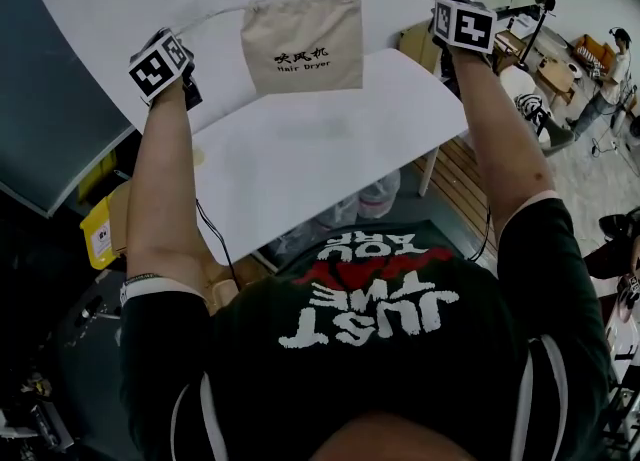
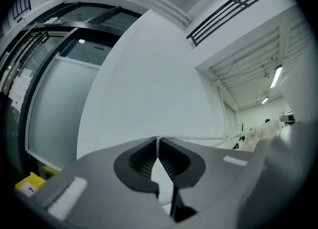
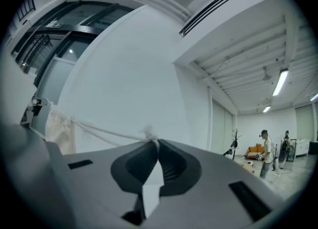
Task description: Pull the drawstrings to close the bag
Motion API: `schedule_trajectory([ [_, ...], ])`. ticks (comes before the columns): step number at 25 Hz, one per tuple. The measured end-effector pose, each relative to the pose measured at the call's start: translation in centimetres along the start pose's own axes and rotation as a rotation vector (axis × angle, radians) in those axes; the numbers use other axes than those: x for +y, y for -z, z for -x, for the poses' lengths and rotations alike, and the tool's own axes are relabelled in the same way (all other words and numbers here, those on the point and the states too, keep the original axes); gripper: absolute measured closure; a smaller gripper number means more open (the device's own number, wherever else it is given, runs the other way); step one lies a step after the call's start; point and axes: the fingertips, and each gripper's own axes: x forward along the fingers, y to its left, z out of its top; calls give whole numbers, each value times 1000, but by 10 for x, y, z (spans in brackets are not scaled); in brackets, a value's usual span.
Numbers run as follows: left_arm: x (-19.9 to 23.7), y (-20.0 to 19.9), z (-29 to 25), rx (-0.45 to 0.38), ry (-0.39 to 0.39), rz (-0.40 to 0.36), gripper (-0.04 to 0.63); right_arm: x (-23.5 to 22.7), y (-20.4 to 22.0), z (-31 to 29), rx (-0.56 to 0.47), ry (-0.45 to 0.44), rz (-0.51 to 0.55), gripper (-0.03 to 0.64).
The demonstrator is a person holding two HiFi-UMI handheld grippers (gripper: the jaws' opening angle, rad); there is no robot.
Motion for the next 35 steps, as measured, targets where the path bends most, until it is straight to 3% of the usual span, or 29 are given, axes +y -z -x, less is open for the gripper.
schedule_trajectory([
  [8, 7, 1, 1, 5, 0, -13, 583, 2, 2, 3, -7, -10, 26, 607],
  [12, 6, 5, 0, 11, 9, 19, 582, 1, 0, 6, -17, -18, 20, 607],
  [19, 8, 1, -1, -1, 20, 100, 582, -1, 0, 4, -17, -53, -100, 607],
  [24, 28, 11, -2, 28, -7, 167, 583, -22, 11, 2, -5, -28, -222, 607],
  [35, 37, 12, 2, 27, 1, 148, 582, -26, 15, 5, -11, -38, -197, 607],
])
